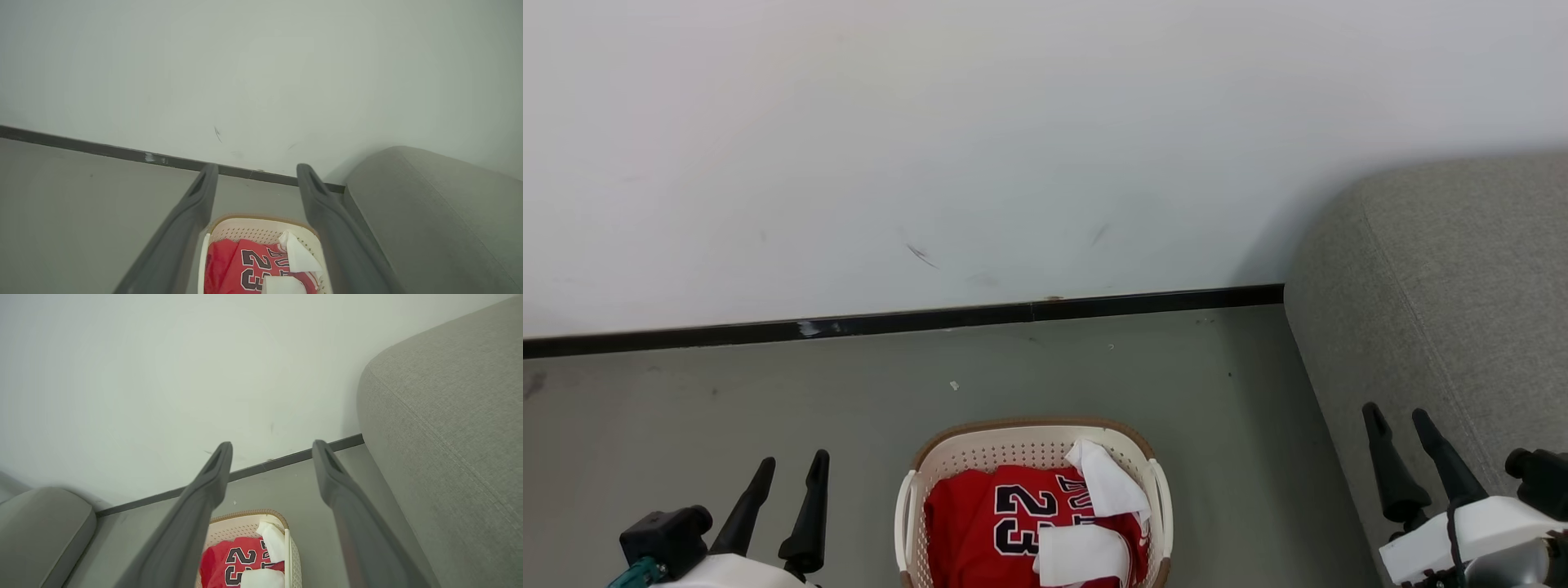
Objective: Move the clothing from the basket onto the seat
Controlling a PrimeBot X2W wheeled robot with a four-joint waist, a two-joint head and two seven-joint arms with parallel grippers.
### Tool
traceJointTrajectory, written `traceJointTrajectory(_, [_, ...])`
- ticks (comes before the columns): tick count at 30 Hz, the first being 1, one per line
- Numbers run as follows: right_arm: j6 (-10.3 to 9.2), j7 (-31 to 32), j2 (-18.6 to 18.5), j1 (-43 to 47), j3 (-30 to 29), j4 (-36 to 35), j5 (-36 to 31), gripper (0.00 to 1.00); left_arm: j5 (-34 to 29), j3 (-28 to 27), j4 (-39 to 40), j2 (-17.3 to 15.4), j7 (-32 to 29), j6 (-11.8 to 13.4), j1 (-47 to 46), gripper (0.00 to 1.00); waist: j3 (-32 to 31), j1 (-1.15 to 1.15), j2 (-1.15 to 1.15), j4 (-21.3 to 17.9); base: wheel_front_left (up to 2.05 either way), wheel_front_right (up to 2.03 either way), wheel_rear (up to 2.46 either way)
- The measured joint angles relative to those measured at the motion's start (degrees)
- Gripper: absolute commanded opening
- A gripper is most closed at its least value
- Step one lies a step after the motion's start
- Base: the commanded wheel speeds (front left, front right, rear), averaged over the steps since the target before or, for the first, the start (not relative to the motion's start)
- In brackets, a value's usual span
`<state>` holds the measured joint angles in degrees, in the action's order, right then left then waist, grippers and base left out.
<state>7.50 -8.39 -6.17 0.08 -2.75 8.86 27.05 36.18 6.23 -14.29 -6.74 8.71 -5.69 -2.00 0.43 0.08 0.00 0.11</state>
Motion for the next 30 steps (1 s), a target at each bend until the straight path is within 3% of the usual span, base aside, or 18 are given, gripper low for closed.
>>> traceJointTrajectory(26, [0.0,-5.53,0.68,0.68,-0.73,-0.44,-23.76,1.0,-22.32,0.18,1.64,1.04,5.48,0.49,0.15,1.0,0.89,-0.04,0.0,-0.58,0.0,0.0,0.0])
traceJointTrajectory(30, [0.0,-5.8,0.73,0.68,-0.8,-0.62,-24.74,1.0,-23.65,0.04,1.8,1.18,5.58,0.47,0.15,1.0,1.06,-0.04,0.0,-0.64,0.0,0.0,0.0])
